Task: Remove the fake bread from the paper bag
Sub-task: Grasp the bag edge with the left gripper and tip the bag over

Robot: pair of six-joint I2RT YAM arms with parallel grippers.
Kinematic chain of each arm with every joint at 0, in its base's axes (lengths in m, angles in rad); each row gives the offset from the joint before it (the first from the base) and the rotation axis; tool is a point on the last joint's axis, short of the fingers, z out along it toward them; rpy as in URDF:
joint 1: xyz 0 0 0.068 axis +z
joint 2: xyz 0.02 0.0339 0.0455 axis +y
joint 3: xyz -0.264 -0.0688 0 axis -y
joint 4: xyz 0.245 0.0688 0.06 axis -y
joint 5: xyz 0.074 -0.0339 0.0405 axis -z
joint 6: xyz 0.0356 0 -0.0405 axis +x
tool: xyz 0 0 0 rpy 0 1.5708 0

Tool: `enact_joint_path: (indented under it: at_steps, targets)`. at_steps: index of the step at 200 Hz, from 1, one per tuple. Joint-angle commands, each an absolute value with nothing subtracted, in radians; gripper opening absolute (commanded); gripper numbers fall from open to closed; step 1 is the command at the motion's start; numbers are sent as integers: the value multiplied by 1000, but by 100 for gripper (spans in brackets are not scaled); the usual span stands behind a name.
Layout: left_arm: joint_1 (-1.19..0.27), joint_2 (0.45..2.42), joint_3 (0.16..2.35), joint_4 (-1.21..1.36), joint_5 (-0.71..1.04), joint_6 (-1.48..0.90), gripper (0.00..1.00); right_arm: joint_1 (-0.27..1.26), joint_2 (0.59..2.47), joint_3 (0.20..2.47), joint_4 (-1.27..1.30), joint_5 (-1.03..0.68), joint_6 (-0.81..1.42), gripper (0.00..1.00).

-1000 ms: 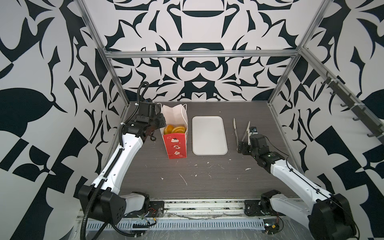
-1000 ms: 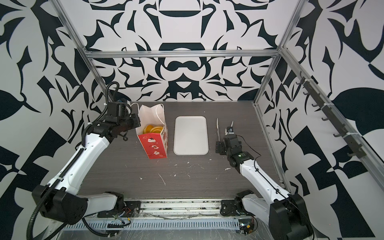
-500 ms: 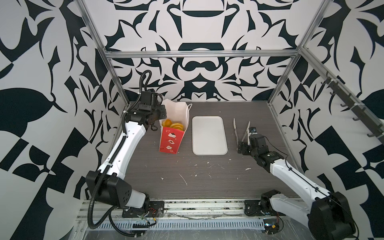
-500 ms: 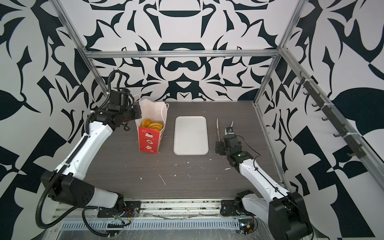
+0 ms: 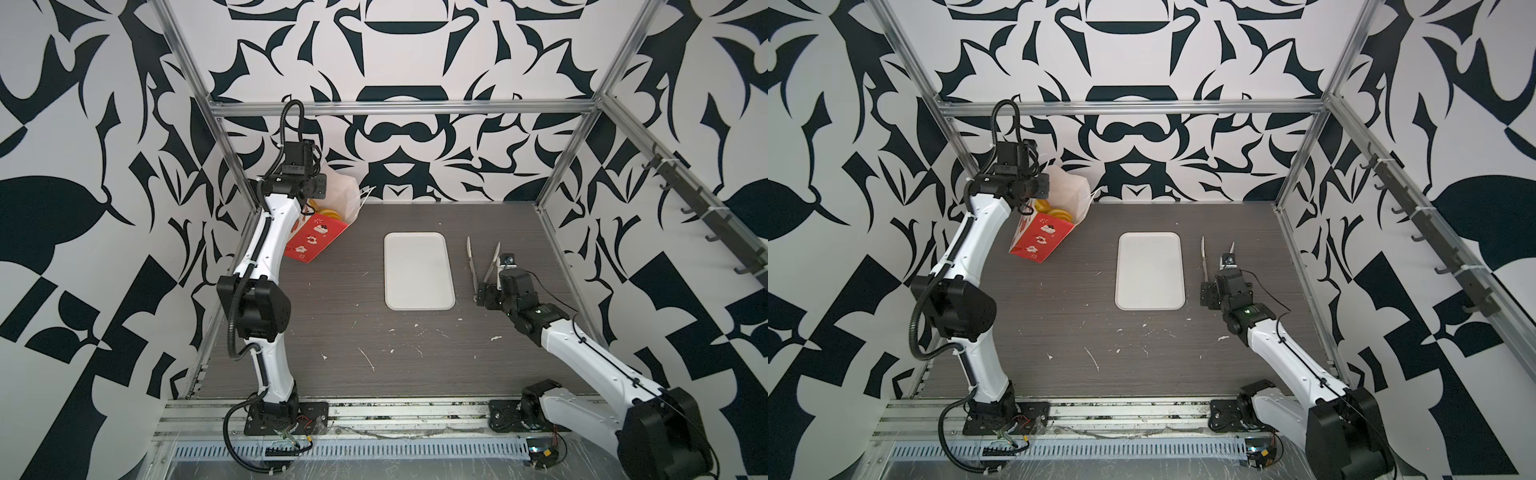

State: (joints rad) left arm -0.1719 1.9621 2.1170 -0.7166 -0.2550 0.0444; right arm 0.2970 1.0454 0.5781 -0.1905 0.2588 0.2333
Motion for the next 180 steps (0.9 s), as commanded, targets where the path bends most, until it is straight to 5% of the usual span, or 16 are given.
enact_joint_path:
  at_steps: [1,88,180]
  targets:
    - [-214,1992,2153,-710,-278,81,0,297,1030,572,-183,279,230,96]
    - [-376,1892,1935,-571,-250,-19,0,274,1069,628,-230,287,342,100]
    - [-441,1775,1656,-431,-201,-120,0,174,1386,753,-172,75,354,100]
